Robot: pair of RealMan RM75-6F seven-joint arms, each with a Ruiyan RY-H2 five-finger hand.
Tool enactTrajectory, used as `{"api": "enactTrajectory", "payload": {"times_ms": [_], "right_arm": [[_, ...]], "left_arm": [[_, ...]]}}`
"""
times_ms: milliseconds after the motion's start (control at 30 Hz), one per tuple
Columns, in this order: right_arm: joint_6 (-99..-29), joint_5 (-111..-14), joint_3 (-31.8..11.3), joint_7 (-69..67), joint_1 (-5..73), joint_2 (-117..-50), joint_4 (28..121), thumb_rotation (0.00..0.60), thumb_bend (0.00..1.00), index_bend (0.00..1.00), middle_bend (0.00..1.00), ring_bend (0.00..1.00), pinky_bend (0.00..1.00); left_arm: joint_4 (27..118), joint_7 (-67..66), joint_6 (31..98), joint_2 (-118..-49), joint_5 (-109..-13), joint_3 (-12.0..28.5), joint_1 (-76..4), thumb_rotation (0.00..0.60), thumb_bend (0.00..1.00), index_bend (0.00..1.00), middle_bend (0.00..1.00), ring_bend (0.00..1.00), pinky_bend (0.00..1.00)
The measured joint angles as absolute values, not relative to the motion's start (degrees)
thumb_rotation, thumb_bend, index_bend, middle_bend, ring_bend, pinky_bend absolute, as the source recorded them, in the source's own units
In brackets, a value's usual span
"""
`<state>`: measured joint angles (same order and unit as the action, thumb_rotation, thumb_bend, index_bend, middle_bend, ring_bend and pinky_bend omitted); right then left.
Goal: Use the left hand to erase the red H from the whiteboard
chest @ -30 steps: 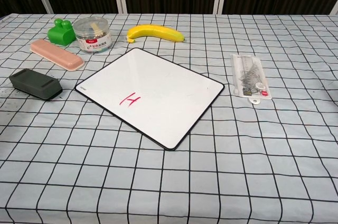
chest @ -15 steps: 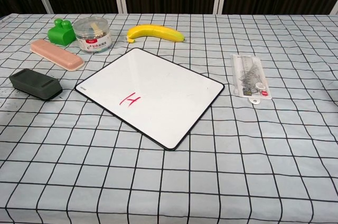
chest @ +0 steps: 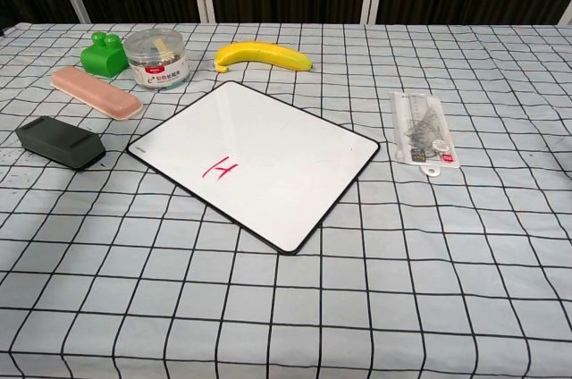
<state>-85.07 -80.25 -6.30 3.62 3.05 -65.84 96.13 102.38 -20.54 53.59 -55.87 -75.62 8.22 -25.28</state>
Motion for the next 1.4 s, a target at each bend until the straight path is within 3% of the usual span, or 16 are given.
{"api": "enactTrajectory", "payload": {"times_ms": [167, 500, 1233, 1400], "right_arm": [[-84.71, -79.89, -6.36, 4.16, 3.25, -66.03, 96.08, 0.6, 0.06, 0.09, 0.12, 0.21, 0.23], [-84.38, -79.63, -6.37, 4.6, 3.44, -66.17, 96.07, 0.6, 0.06, 0.09, 0.12, 0.21, 0.23], [-83.92, -78.78, -6.53, 4.63, 3.55, -66.04, 96.4, 0.6, 0.05, 0.09, 0.12, 0.21, 0.23], [-83.81, -78.56, -6.56, 4.57, 3.55, -65.97, 96.54, 0.6, 0.05, 0.09, 0.12, 0.21, 0.23]], "left_arm": [[98.07, -21.14, 43.94, -57.68, -70.05, 9.32, -32.37, 0.6, 0.16, 0.07, 0.15, 0.0, 0.05], [88.91, -23.57, 35.33, -64.25, -64.53, 8.24, -40.2, 0.6, 0.16, 0.17, 0.2, 0.03, 0.05], [80.91, -23.47, 36.99, -70.44, -64.04, 4.55, -42.7, 0.6, 0.16, 0.3, 0.29, 0.07, 0.05], [79.52, -22.78, 37.52, -71.41, -65.28, 3.88, -42.87, 0.6, 0.16, 0.35, 0.33, 0.09, 0.09]]}}
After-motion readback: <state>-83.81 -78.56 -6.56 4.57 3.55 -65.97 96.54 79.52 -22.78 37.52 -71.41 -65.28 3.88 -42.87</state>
